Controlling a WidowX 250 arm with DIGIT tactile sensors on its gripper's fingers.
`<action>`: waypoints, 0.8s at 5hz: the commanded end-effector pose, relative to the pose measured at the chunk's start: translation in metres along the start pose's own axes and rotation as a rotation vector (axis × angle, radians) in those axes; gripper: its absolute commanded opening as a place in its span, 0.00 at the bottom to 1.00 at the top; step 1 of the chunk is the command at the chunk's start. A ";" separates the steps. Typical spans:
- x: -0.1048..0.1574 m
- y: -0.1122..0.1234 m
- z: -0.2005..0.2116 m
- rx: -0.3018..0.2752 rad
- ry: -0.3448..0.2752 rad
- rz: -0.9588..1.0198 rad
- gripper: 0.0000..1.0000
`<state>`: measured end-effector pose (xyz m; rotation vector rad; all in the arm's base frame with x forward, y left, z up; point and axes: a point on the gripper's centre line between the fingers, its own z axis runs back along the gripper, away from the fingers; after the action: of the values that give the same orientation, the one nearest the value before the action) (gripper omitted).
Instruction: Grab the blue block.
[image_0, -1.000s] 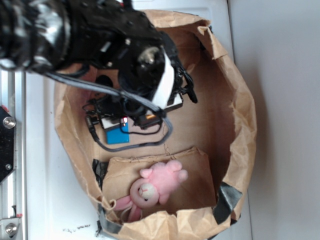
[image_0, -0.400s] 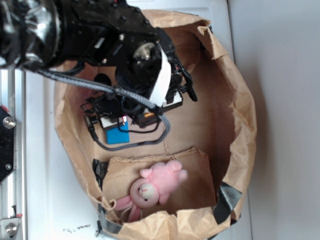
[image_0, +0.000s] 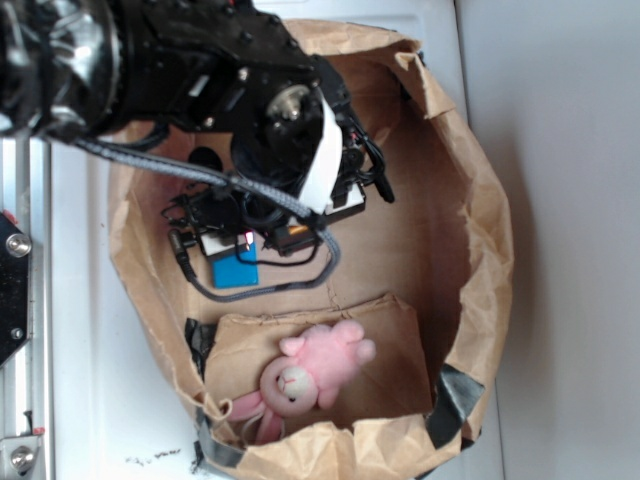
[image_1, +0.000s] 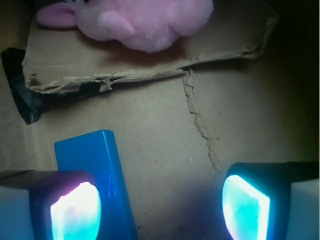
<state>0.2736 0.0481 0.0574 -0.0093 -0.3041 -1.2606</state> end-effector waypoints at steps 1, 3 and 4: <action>0.016 0.005 0.007 0.034 0.097 -0.124 1.00; 0.040 -0.004 -0.006 0.069 0.204 -0.193 1.00; 0.045 -0.010 -0.018 0.077 0.252 -0.244 1.00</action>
<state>0.2773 0.0060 0.0403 0.2164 -0.1063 -1.4683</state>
